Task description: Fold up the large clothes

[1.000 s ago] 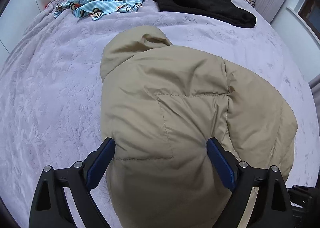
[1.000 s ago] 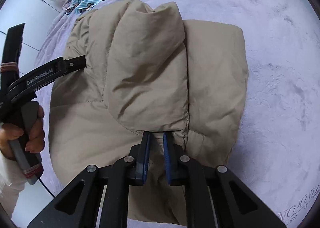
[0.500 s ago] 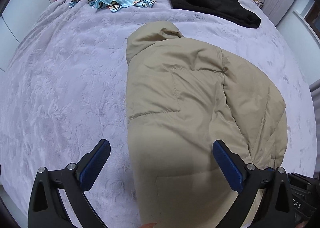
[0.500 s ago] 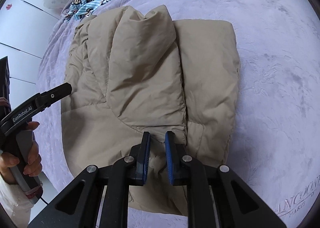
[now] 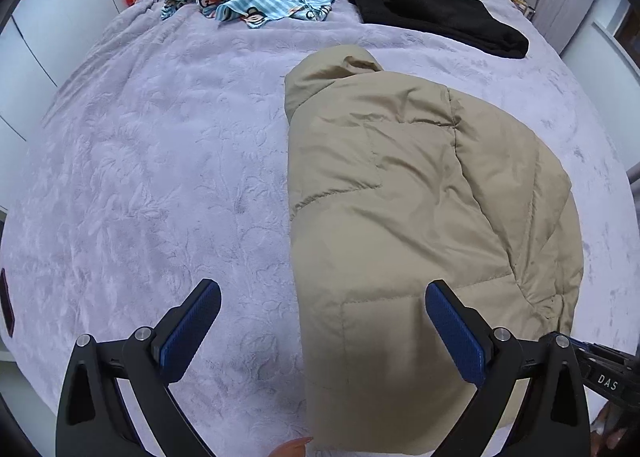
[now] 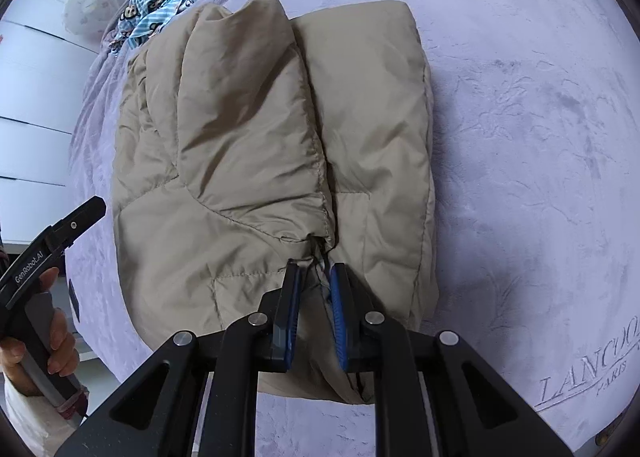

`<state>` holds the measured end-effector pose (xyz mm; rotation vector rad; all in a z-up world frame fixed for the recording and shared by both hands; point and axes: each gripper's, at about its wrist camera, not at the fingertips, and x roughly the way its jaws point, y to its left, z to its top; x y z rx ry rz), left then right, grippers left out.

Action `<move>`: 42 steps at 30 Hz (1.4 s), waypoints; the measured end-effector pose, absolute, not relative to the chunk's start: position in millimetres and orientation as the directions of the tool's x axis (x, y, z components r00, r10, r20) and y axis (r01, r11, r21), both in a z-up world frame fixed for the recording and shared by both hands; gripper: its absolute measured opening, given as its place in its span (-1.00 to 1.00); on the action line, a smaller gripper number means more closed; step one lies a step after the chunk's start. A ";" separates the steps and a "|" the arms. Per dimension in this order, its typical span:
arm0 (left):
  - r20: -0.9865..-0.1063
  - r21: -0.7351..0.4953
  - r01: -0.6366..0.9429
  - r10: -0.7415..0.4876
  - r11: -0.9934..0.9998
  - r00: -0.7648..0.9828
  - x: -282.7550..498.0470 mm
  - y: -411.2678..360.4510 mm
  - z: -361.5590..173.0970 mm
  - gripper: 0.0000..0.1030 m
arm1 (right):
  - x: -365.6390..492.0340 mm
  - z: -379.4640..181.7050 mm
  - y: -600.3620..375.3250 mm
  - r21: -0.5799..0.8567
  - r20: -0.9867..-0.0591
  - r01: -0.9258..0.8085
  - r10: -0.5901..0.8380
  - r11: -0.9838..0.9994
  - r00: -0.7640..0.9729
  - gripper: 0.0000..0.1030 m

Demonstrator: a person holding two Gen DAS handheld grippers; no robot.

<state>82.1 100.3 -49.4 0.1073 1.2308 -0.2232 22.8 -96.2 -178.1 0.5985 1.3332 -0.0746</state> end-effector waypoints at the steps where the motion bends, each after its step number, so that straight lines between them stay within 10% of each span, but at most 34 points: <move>1: -0.944 -0.043 0.222 -0.113 0.974 0.311 81.0 101.9 -49.1 0.99 | 22.0 -176.7 -96.1 0.365 -0.924 0.384 0.281 0.848 0.259 -0.66; 19: -0.954 -0.020 0.227 -0.086 0.974 0.288 24.3 111.3 -39.4 0.99 | -15.2 -144.6 -84.3 0.366 -0.922 0.408 0.266 0.836 0.283 -0.63; 24: -0.950 0.043 0.217 -0.027 0.975 0.312 -0.4 110.6 -32.8 0.99 | -15.1 -135.2 -76.8 0.353 -0.920 0.360 0.251 0.863 0.301 0.14; 42: -0.944 -0.014 0.148 -0.062 0.989 0.325 -97.5 95.8 11.9 0.99 | -74.1 -98.2 -95.1 0.334 -0.916 0.290 0.236 0.897 0.326 0.57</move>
